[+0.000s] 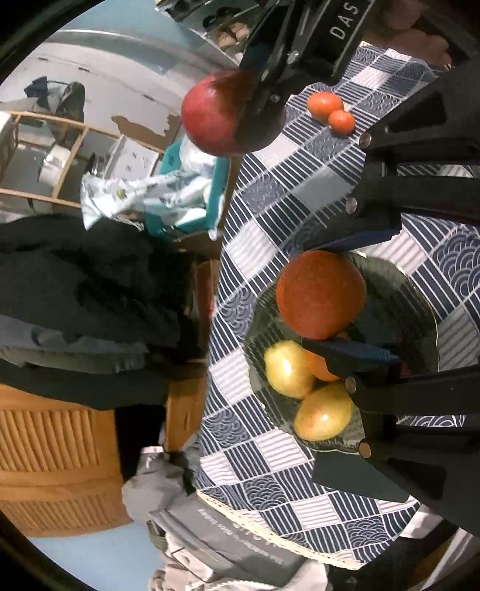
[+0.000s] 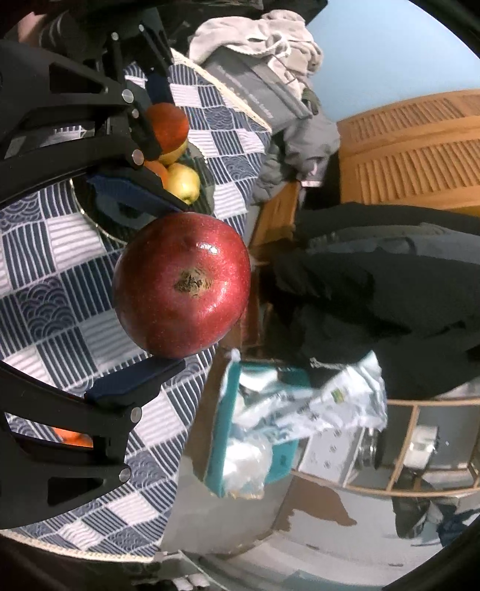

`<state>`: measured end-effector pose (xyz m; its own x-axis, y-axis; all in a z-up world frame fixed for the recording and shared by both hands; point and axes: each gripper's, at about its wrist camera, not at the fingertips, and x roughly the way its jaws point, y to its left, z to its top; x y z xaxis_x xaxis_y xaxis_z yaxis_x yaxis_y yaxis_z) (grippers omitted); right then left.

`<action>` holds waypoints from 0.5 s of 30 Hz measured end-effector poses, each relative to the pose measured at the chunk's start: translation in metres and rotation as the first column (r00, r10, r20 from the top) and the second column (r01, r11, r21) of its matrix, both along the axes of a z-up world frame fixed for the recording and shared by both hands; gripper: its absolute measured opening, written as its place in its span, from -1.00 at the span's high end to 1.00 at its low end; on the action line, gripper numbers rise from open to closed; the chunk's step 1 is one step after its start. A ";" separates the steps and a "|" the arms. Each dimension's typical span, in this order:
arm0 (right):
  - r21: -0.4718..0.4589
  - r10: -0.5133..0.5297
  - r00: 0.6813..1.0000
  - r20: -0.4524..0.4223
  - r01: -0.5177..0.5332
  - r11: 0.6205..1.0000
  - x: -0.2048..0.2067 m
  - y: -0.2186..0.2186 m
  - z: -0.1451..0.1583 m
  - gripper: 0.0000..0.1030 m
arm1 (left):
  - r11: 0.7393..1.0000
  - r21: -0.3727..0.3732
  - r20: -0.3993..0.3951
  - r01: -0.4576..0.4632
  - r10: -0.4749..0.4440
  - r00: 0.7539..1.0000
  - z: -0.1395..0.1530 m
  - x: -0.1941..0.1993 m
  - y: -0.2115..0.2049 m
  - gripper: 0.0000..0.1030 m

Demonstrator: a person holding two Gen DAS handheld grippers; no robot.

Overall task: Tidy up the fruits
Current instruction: 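Lower the orange into the glass bowl and open the left gripper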

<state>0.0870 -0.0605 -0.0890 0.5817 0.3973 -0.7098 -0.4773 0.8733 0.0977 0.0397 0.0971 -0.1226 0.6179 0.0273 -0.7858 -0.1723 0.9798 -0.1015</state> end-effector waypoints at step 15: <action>-0.042 0.074 0.990 -0.122 -0.079 0.996 0.018 0.049 -0.061 -0.46 | 0.998 0.006 -0.124 -0.063 0.063 0.990 -0.054 0.007 0.032 0.13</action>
